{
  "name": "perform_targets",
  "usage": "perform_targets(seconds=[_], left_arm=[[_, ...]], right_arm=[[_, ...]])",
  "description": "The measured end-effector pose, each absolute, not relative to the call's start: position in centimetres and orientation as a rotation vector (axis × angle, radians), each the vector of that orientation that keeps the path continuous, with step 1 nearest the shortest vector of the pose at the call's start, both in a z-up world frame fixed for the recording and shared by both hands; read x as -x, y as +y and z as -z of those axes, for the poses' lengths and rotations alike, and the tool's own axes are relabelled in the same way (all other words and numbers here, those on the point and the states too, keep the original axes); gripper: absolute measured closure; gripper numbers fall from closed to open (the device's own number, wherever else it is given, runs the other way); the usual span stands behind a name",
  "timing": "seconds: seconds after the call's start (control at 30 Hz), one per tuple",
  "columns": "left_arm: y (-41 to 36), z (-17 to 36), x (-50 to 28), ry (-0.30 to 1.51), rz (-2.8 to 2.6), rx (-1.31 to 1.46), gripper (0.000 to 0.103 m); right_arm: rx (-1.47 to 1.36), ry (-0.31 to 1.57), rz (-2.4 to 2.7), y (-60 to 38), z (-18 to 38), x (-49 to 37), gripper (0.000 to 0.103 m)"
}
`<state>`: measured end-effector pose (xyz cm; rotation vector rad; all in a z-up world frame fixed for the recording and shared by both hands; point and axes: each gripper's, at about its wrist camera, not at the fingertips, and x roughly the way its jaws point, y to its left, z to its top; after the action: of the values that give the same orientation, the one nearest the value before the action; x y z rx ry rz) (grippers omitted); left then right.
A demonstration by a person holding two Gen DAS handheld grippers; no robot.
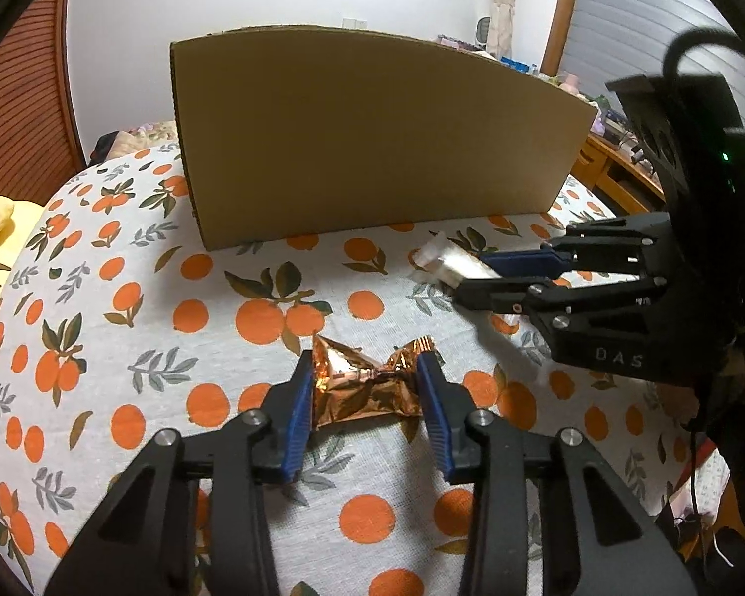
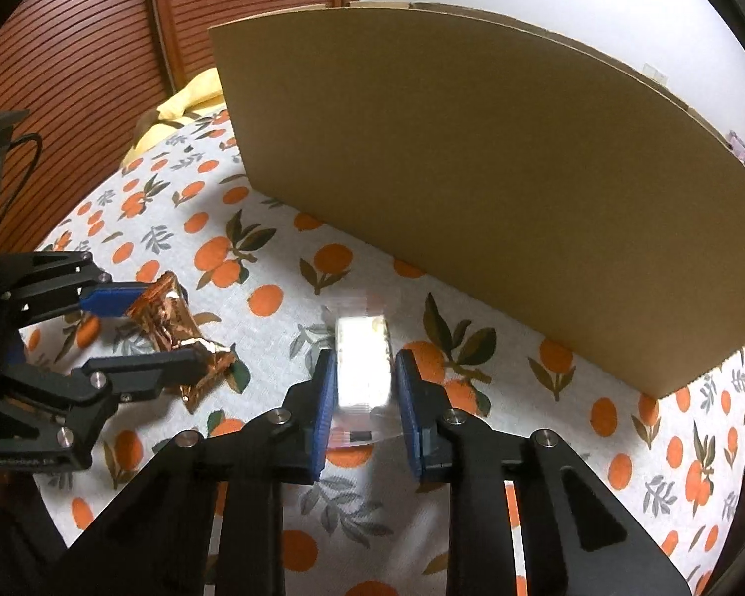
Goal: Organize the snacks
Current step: 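Close left gripper on copper-wrapped candy while right gripper closes on clear packet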
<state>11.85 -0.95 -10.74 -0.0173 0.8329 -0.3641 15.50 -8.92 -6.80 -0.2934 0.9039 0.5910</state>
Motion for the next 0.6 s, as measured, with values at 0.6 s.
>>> perform_targets(seconds=[0.6], left_arm=[[-0.6,9.3,-11.4,0.801,0.376,0.018,0.077]], right_arm=[[0.184,0.848,-0.565,-11.6,5.6,-13.1,0.083]])
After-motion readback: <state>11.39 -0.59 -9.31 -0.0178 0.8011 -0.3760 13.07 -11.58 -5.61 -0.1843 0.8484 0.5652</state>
